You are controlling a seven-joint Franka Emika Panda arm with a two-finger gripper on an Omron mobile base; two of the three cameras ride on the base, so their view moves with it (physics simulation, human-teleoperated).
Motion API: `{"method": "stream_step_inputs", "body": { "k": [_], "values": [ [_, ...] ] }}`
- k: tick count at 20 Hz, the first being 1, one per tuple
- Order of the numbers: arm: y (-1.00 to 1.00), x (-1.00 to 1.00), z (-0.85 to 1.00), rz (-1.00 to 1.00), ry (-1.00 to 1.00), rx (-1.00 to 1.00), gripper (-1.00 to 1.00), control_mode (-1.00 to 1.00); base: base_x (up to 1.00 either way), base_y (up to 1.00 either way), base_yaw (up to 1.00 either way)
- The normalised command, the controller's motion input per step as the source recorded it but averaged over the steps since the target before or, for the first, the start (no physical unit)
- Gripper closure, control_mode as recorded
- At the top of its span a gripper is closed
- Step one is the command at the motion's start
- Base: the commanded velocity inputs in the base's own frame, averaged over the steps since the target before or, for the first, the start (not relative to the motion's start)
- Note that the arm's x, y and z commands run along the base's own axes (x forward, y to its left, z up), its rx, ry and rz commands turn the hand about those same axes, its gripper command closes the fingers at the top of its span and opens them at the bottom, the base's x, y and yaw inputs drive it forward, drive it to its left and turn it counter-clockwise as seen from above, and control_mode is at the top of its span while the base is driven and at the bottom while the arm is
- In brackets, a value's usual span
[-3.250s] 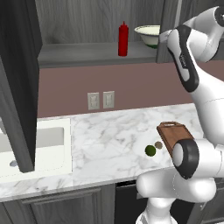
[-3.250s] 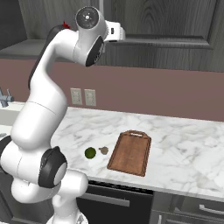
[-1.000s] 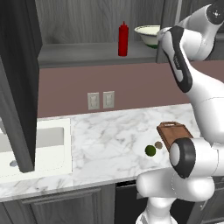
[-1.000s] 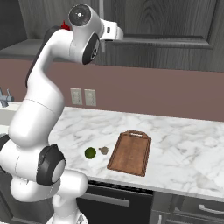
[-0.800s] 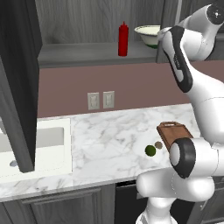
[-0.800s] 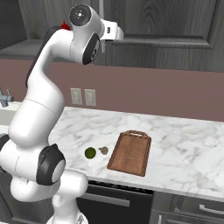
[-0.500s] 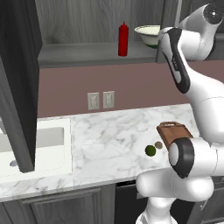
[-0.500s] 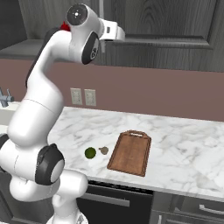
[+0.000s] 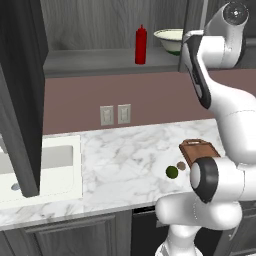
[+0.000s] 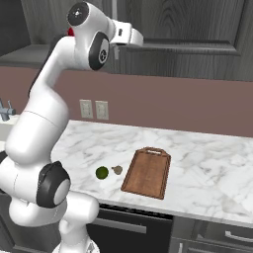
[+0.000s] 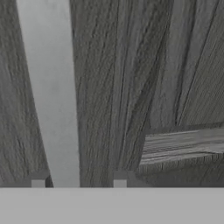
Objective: Open the cabinet. Place the bowl and condiment on the counter. Then place the lime and garlic on the cutting board.
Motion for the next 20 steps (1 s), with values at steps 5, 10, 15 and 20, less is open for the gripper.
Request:
{"method": "stream_step_inputs", "body": {
  "k": [5, 10, 15, 20],
  "values": [
    [-0.81, -0.18, 0.0, -0.1, 0.0, 0.0, 1.0, -1.0, 0.0, 0.0, 0.0],
    [-0.98, -0.45, 0.0, -0.1, 0.01, 0.0, 1.0, -1.0, 0.0, 0.0, 0.0],
    [-1.0, -0.52, 0.0, -0.06, 0.0, 0.0, 1.0, -1.0, 0.0, 0.0, 0.0],
    [-1.0, -0.49, 0.0, -0.02, 0.0, 0.0, 1.0, -1.0, 0.0, 0.0, 0.0]
  ]
}}
